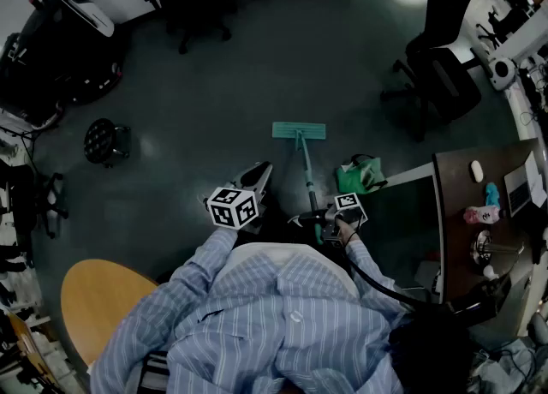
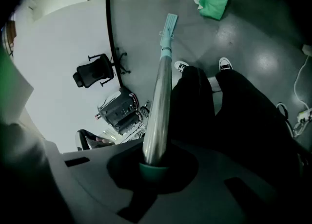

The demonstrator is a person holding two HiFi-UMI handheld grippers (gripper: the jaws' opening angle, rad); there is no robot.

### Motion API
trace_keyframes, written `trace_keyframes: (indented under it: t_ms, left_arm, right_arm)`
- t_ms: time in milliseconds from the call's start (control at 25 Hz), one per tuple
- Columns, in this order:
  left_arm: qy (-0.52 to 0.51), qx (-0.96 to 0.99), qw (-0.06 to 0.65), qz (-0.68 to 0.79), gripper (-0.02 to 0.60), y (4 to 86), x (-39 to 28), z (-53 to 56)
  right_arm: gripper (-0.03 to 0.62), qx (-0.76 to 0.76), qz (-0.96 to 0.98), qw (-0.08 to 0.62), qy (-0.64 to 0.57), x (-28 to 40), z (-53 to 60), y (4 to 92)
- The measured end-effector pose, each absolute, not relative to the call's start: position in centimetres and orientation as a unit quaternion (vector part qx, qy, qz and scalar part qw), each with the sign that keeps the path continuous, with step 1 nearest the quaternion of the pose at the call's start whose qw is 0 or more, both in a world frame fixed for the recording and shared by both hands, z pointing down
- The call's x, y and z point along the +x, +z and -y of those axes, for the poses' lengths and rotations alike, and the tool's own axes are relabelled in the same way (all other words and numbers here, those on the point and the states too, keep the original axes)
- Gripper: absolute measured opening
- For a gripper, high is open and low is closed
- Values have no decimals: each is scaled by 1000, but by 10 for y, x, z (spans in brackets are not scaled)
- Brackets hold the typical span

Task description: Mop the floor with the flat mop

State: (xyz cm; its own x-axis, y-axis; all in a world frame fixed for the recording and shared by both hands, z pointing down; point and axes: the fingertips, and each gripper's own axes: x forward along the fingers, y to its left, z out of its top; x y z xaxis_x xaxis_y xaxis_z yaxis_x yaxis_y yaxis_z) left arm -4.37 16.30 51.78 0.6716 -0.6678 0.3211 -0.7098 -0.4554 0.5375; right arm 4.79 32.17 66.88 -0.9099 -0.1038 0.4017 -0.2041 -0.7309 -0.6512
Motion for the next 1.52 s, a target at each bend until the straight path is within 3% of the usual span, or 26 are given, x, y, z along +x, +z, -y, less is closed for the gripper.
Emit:
trace_keyframes:
  t_ms: [1520]
  left_arm:
    - [31, 882, 272, 384, 32, 497, -28, -147]
  right_arm:
    - [11, 213, 380, 63, 898, 53, -302, 664]
